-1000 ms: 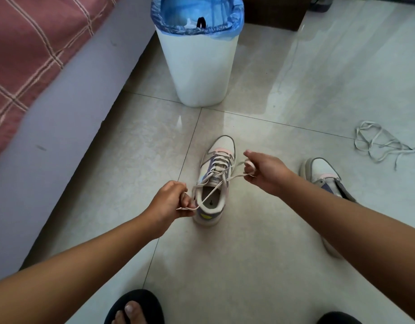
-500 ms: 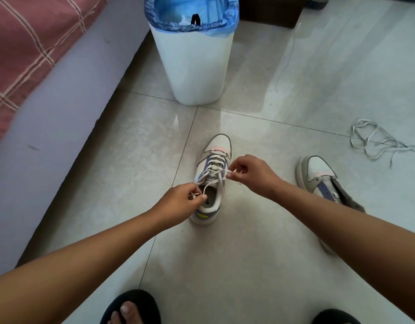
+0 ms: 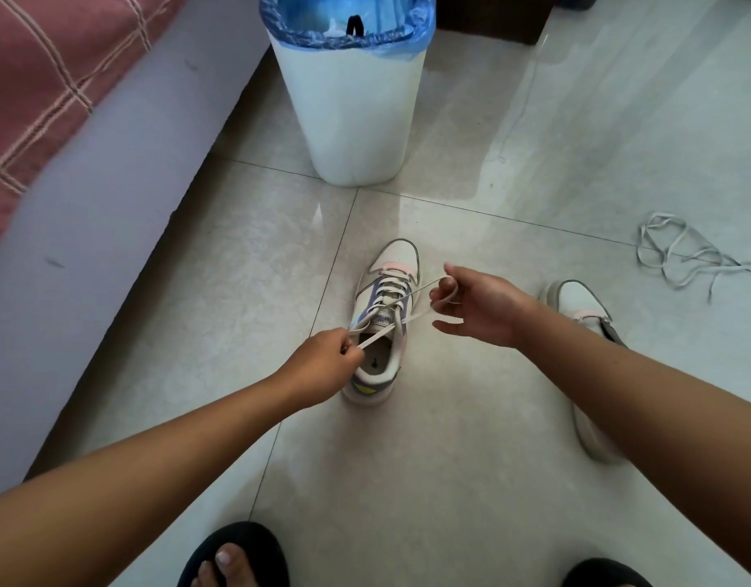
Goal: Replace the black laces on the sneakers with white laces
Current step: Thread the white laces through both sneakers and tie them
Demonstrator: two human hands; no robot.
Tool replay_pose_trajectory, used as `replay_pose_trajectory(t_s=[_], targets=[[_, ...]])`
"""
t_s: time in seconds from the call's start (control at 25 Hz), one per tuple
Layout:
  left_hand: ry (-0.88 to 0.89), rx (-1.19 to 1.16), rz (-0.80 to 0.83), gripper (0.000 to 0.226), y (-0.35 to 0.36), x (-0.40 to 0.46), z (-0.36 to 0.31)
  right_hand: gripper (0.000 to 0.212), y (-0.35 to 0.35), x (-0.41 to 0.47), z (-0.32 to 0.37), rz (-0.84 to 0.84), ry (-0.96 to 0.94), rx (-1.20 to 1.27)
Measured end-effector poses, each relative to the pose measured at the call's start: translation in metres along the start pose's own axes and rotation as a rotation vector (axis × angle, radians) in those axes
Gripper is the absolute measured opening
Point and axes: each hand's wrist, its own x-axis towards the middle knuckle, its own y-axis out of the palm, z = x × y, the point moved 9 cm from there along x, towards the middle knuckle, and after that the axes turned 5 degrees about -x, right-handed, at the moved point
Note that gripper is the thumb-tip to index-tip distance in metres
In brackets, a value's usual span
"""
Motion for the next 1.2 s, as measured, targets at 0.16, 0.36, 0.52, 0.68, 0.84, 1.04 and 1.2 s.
replay_pose_trajectory(t_s=[0.16,0.36,0.52,0.68,0.84,1.04,1.2], targets=[[0.03,0.059,-0.002,0.022,-0.004,0.003,0.0,0.041,-0.011,0.004,-0.003,-0.059,-0.01,0.118],[0.059,0.125,0.034,0.017,0.001,0.005,-0.003,0.027,-0.023,0.002,-0.017,-0.209,0.014,-0.077],[-0.04,-0.342,0.084,0.02,0.001,0.005,0.013,0.042,-0.01,-0.019,-0.046,-0.392,-0.081,-0.224],[0.105,-0.195,0.136,0.014,0.006,-0.003,0.005,0.044,0.032,-0.013,-0.054,-0.362,-0.241,-0.422],[0.298,0.47,0.438,0.016,0.019,-0.029,0.023,0.03,0.021,-0.007,-0.041,-0.483,-0.269,-0.384],[-0.06,0.972,0.679,0.014,0.011,-0.05,0.104,0.03,0.019,-0.004,-0.045,-0.437,-0.25,-0.379],[0.147,0.917,0.328,0.03,0.007,-0.022,0.046,0.036,0.022,-0.011,-0.03,-0.414,-0.385,-0.585]])
